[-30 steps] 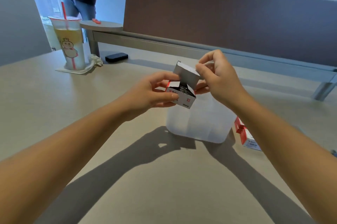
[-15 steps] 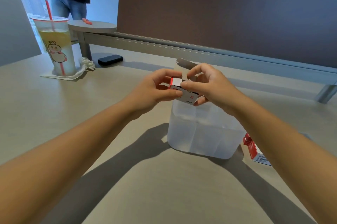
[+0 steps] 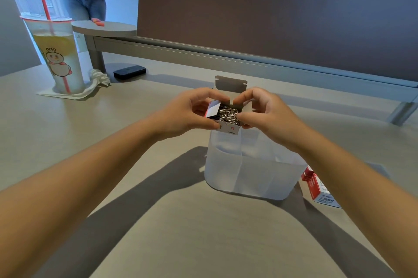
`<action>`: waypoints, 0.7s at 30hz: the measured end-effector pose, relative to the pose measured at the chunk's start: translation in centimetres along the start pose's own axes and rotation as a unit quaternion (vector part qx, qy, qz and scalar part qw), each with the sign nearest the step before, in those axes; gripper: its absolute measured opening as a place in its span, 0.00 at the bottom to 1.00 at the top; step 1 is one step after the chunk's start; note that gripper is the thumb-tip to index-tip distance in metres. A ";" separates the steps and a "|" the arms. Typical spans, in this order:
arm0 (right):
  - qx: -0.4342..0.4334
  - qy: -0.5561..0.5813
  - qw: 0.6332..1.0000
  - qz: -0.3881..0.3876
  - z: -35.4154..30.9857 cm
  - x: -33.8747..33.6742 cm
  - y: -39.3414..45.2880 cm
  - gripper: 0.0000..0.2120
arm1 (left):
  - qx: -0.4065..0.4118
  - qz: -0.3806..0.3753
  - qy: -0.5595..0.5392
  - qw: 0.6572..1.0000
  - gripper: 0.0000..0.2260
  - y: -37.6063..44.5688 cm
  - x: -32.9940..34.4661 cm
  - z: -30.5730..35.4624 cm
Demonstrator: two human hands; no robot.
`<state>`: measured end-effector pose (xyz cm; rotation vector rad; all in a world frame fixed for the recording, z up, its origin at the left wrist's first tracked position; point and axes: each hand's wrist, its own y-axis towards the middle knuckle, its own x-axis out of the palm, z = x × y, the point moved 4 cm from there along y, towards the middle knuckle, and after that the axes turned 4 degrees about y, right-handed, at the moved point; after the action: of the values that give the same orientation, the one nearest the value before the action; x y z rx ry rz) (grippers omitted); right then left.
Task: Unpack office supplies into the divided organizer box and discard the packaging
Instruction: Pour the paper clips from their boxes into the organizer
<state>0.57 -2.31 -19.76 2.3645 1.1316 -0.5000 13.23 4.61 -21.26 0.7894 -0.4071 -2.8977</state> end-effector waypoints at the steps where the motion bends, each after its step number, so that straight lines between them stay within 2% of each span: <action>1: -0.007 -0.010 1.000 0.004 0.0 0.0 -0.2 0.10 | 0.006 -0.001 0.009 1.000 0.18 0.0 0.1 0.1; 8: -0.023 -0.039 0.999 0.022 0.4 -0.2 -1.0 0.09 | 0.030 0.009 0.069 0.997 0.19 0.4 0.5 0.5; 17: -0.037 -0.032 0.998 0.029 0.4 -0.4 -1.4 0.15 | 0.026 -0.011 0.086 0.996 0.19 0.6 -0.1 0.9; 21: -0.051 -0.036 0.997 0.039 0.4 -0.2 -1.7 0.16 | 0.049 -0.006 0.151 0.987 0.17 0.3 -0.2 1.5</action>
<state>-0.95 -1.70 -20.41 2.2753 1.0060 -0.4846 12.63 4.73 -19.88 1.2257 -0.5122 -2.7212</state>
